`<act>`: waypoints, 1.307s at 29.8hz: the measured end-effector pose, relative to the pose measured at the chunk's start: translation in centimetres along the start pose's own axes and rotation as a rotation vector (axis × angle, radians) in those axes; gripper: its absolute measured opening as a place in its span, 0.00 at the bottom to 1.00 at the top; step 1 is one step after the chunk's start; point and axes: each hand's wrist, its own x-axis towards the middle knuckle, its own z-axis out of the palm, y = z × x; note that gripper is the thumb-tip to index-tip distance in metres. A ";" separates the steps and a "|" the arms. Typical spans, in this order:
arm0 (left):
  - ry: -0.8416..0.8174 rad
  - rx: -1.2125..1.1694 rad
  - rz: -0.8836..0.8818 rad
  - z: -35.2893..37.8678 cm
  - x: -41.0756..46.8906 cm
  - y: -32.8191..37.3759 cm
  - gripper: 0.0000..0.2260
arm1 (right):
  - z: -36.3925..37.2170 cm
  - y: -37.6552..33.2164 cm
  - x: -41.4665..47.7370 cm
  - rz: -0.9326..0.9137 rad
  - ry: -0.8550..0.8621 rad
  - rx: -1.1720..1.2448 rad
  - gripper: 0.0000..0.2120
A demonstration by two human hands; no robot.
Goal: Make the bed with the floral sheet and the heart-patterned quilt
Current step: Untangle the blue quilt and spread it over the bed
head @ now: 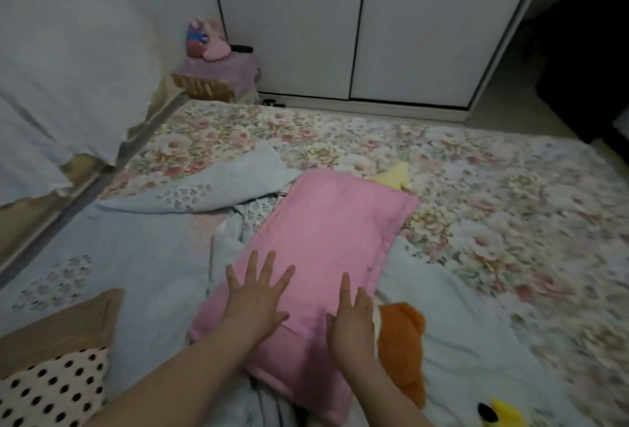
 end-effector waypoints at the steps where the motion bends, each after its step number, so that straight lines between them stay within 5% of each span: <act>1: 0.008 0.000 0.022 0.3 3.4 1.7 0.38 | 0.8 2.5 2.9 0.047 0.022 0.040 0.40; 10: -0.012 -0.171 -0.095 3.4 20.7 2.6 0.47 | 6.0 4.6 17.5 0.344 0.062 0.382 0.47; 16: -0.135 -0.261 -0.206 12.3 27.9 1.0 0.49 | 14.7 5.5 21.9 0.453 -0.054 0.163 0.58; 20: 0.002 -0.081 -0.144 17.2 29.8 2.8 0.41 | 18.7 6.4 23.6 0.336 0.101 -0.009 0.53; 22: 0.063 0.009 -0.098 18.5 30.6 3.4 0.37 | 20.3 7.0 23.9 0.227 0.154 -0.097 0.39; 24: 0.069 0.052 -0.062 18.3 29.9 3.8 0.33 | 20.1 7.4 23.4 0.133 0.172 -0.124 0.31; 30: 0.310 0.028 0.116 15.7 24.2 5.6 0.12 | 16.6 7.5 18.7 0.007 0.192 -0.135 0.28; 33: 0.275 0.037 0.178 14.6 20.3 5.4 0.20 | 14.9 7.2 15.2 -0.014 0.237 -0.145 0.27; 36: 0.327 0.078 0.211 12.6 15.8 3.9 0.12 | 12.3 5.9 11.5 -0.058 0.203 -0.146 0.26; 39: 0.383 0.087 0.163 10.7 11.5 1.9 0.19 | 9.7 3.1 9.0 -0.098 0.219 -0.170 0.26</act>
